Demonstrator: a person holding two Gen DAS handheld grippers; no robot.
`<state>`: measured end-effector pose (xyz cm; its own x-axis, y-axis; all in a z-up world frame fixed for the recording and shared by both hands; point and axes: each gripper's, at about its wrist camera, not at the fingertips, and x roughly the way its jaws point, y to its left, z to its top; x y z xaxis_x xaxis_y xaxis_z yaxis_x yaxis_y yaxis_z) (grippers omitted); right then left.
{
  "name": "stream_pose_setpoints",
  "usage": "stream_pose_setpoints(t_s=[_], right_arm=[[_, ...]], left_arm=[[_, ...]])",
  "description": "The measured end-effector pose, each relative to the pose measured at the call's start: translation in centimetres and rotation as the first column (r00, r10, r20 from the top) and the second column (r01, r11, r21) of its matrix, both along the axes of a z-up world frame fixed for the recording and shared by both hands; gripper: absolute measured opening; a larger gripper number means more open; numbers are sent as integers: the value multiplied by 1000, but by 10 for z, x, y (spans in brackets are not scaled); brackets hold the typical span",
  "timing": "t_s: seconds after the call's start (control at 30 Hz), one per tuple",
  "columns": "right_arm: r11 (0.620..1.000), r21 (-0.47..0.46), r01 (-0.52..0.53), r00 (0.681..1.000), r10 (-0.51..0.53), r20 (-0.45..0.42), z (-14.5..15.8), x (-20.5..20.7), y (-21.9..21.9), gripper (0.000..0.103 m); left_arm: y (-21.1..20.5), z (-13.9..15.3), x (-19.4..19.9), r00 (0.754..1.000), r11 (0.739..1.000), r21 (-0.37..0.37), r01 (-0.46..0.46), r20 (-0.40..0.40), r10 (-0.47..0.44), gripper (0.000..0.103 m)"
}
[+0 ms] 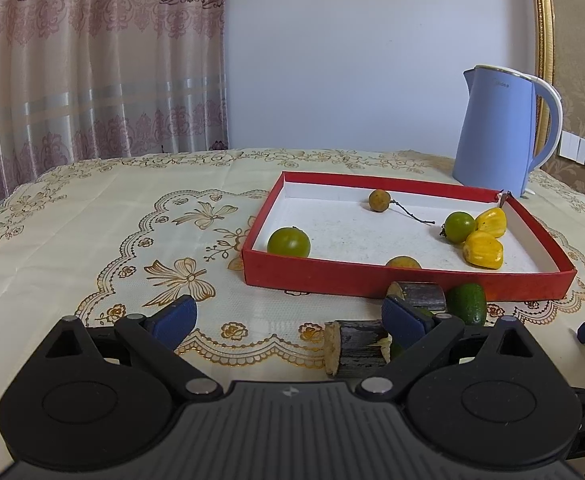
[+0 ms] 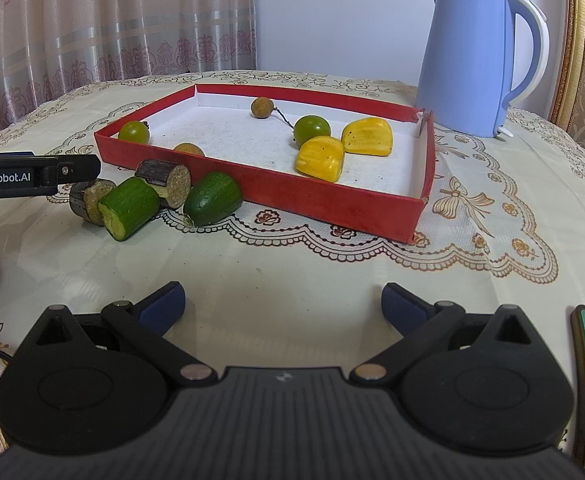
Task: Organize fruits
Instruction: 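Move the left gripper down to the dark eggplant slice beside the tray, then close the left gripper on the dark eggplant slice and lift it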
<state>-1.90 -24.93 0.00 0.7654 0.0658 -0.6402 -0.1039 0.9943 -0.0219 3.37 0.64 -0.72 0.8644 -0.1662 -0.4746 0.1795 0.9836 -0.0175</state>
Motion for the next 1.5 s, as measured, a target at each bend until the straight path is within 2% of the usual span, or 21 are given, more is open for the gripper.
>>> stream_pose_setpoints(t_s=[0.73,0.8,0.87,0.97,1.0,1.03,1.07,1.13,1.2,1.33,1.4,1.47,1.5], right_arm=[[1000,9,-5,1000,5,-3,1,-1,-1,103],[999,50,-1,999,-1,44,6,-10,-7,103],[997,82,-13,987,-1,161,18,-29,-11,103],[1000,29,6,944,-15,330,36,-56,-4,103],[999,37,-8,927,-6,375,39,-63,-4,103],[998,52,-34,921,11,389,41,-65,-4,103],[996,59,-66,930,40,365,41,-63,-3,103],[998,13,-60,947,53,318,39,-56,4,103],[998,-29,-52,932,59,357,38,-59,10,103],[996,-62,-60,927,79,366,43,-61,18,103],[995,-81,-58,925,84,371,43,-62,22,103],[995,-91,-52,921,83,380,44,-66,24,103],[994,-94,-55,921,87,379,44,-67,25,103]], left_arm=[[2,3,-1,1000,1000,-14,9,-15,-9,100],[0,4,-4,1000,1000,-5,20,-8,-20,100],[-3,5,-9,999,999,13,44,6,-44,100],[-11,5,-14,997,995,58,77,27,-79,100],[-13,5,-16,996,994,68,82,32,-84,100],[-16,5,-16,996,994,77,81,36,-84,100],[-17,5,-16,996,994,80,74,39,-77,100],[-16,6,-14,997,995,68,72,30,-74,99],[-13,6,-12,998,997,56,61,18,-62,99],[-8,7,-7,999,998,45,34,-2,-34,99],[-8,7,-6,1000,998,50,27,-6,-27,95],[-10,7,-4,999,998,49,35,-20,-34,84],[-11,7,-3,999,998,47,40,-29,-39,82]])
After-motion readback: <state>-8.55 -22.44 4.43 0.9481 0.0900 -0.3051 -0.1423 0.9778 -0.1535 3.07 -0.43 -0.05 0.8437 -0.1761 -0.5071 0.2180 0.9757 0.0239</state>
